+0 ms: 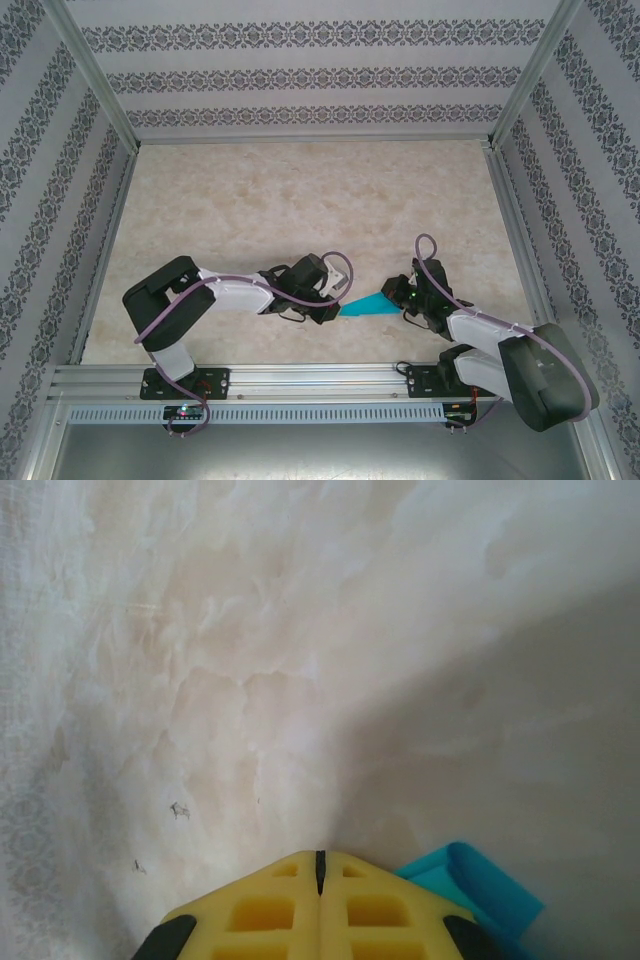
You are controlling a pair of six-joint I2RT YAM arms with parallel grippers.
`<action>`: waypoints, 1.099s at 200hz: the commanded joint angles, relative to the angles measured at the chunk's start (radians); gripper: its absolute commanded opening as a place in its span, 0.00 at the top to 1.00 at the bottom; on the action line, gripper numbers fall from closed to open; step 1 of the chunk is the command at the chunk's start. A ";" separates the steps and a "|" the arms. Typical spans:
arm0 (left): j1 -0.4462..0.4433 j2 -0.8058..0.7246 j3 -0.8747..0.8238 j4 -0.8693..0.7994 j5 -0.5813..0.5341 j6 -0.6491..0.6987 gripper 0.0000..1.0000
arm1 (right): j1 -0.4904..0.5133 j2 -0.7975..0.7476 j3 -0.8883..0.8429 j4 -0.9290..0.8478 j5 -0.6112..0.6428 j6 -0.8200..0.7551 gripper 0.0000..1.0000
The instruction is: Fold a paper plane with a square sheet of paper (pick it up from the middle)
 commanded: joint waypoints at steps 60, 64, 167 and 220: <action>0.024 0.005 -0.094 -0.328 -0.040 -0.001 1.00 | -0.072 0.019 0.005 -0.062 0.074 -0.044 1.00; 0.024 0.002 -0.096 -0.328 -0.042 -0.001 1.00 | -0.075 0.015 0.007 -0.066 0.072 -0.046 1.00; 0.027 0.045 -0.059 -0.305 -0.024 0.002 1.00 | -0.112 -0.294 0.142 -0.424 0.051 -0.138 0.95; 0.027 0.062 -0.033 -0.285 -0.005 -0.009 1.00 | 0.130 -0.364 0.082 -0.337 0.082 0.070 0.93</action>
